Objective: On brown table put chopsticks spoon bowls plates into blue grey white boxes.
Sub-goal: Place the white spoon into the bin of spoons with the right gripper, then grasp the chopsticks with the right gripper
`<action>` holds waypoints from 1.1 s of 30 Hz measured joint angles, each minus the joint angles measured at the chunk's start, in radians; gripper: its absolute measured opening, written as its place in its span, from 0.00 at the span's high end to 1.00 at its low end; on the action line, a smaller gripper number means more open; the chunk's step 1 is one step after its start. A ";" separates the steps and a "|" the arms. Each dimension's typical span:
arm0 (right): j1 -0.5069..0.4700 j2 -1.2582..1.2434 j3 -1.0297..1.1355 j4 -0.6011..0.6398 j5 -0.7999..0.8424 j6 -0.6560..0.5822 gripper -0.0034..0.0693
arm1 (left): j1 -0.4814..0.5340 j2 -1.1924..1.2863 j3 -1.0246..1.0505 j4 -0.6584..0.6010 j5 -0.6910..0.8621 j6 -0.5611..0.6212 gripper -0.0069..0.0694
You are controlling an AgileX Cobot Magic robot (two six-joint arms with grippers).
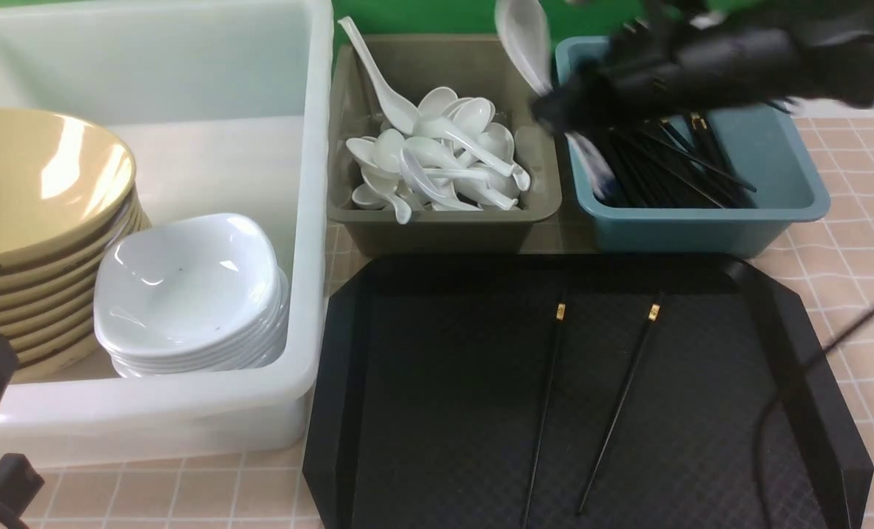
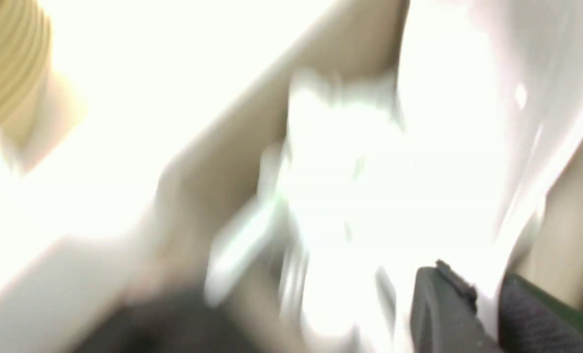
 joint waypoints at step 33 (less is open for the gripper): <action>0.290 -0.016 0.384 -0.356 0.156 0.478 0.90 | 0.000 0.000 0.001 -0.012 0.001 0.001 0.90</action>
